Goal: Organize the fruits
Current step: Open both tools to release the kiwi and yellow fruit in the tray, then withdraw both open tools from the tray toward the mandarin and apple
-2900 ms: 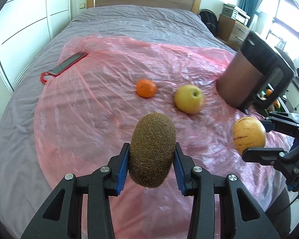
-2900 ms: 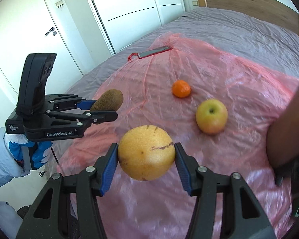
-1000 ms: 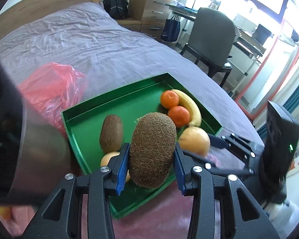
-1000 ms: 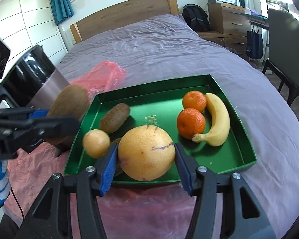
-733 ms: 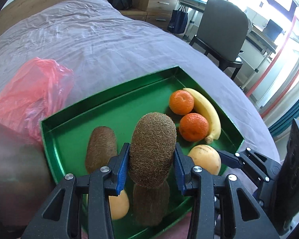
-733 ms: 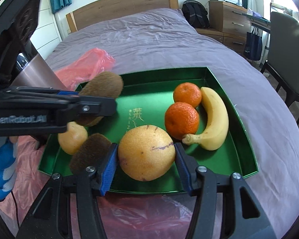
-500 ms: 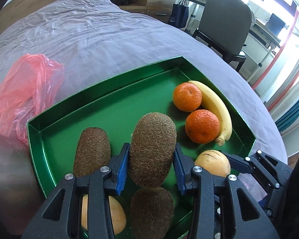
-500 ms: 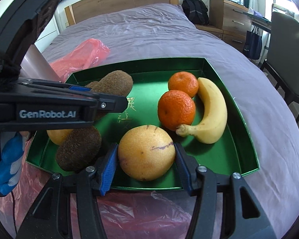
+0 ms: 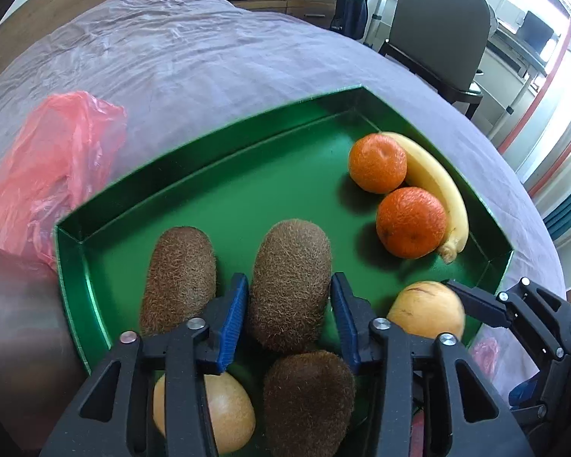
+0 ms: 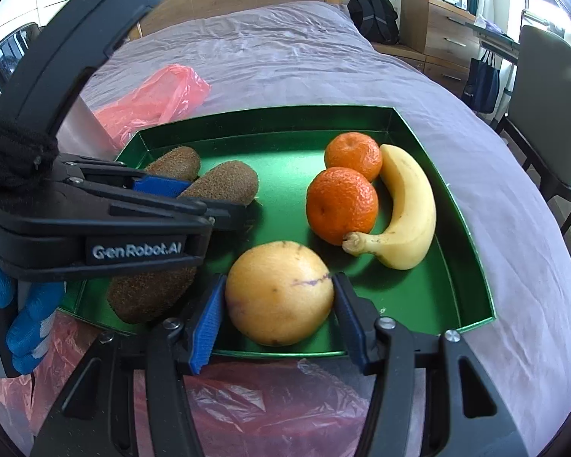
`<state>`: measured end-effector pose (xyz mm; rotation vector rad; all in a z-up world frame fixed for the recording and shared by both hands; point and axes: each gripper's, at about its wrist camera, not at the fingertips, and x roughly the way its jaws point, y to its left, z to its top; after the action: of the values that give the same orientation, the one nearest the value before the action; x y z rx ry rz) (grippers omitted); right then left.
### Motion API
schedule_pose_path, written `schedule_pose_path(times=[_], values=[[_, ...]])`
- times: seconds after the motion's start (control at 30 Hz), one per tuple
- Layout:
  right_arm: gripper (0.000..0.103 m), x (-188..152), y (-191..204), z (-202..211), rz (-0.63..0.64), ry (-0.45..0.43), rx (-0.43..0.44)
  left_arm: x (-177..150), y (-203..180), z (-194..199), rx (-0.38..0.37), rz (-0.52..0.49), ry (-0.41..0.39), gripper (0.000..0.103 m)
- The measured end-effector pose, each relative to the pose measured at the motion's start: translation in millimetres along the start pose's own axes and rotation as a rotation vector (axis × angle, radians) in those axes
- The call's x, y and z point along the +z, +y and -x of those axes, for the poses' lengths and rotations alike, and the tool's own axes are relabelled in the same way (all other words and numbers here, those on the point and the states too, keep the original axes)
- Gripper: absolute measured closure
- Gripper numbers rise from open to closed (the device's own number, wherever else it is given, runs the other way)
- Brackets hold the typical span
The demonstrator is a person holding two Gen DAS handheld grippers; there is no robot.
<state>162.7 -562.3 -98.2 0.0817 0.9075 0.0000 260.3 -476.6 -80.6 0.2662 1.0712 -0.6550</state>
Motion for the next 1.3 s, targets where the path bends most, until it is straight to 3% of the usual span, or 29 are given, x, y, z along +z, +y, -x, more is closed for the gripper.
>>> schedule_pose_path(times=[0.07,0.23,0.5,0.63,1.03,1.3], values=[[0.001,0.2,-0.5,5.5,-0.009,-0.012,0.003,2.7,2.8,15.2,-0.021,0.022,-0.034,0.051],[0.0,1.9,3.5,33.1,-0.023,-0.051,0.005,3.5,-0.2,67.9,-0.056,0.023,-0.112,0.05],[0.0,-5.8,27.3,100.9,-0.057,-0.129,0.011,-34.8,-7.6,177.9,-0.092,-0.03,-0.24,0.041],[0.0,-20.8,51.5,128.1,-0.045,-0.139,0.02,-75.1,1.2,215.5,-0.045,-0.025,-0.271,0.031],[0.0,-67.8,102.3,173.3,-0.059,-0.124,0.033,-201.3,50.8,257.2,0.068,0.128,-0.243,0.03],[0.0,-97.6,145.2,179.2,-0.043,-0.077,0.057,-300.9,131.3,289.5,0.23,0.299,-0.232,0.03]])
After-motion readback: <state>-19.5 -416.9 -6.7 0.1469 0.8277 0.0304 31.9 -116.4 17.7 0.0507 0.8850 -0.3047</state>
